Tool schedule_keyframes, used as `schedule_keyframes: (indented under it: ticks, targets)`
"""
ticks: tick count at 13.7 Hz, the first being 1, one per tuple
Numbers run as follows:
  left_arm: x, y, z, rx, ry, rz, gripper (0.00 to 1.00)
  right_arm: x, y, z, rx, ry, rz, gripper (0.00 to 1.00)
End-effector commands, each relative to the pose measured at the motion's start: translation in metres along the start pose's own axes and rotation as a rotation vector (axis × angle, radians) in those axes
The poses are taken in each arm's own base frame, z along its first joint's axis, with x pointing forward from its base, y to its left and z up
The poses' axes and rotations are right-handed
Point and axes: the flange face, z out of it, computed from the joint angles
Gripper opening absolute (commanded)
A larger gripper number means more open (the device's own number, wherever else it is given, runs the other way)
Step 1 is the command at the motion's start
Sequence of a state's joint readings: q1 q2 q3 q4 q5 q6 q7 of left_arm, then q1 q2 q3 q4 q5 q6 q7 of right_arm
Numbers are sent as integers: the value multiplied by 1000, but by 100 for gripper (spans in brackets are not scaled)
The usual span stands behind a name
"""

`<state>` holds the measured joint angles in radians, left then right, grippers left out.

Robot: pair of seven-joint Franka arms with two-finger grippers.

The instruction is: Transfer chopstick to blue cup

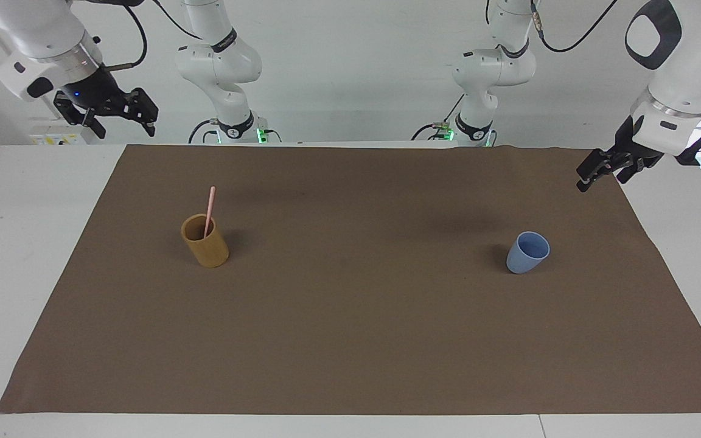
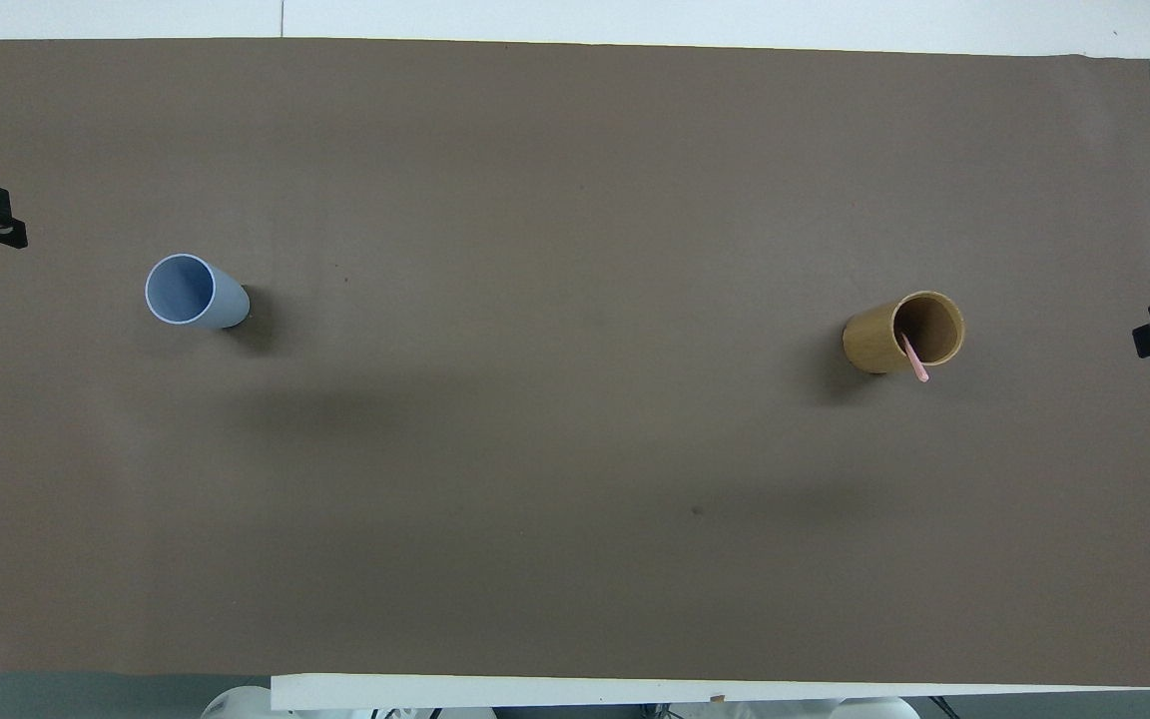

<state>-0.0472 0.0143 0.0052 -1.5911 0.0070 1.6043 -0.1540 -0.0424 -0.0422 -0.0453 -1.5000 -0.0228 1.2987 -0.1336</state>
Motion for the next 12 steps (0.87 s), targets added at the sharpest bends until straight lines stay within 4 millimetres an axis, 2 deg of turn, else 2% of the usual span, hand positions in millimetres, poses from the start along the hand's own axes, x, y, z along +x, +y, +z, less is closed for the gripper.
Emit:
schedule_keyframes:
  ticks: [1, 6, 8, 10, 12]
  targets:
    - [-5, 1, -1, -9, 0, -9, 100, -4, 1, 0, -3, 1, 13, 100]
    - [-6, -4, 2, -8, -5, -20, 100, -4, 1, 0, -3, 2, 8, 100]
    - [-8, -6, 15, -17, 48, -33, 100, -4, 1, 0, -2, 1, 10, 100]
    - [-15, -7, 68, -29, 114, -56, 100, -4, 1, 0, -3, -1, 8, 100]
    - [-13, -7, 123, -31, 126, -60, 100, -4, 1, 0, -3, -1, 8, 100]
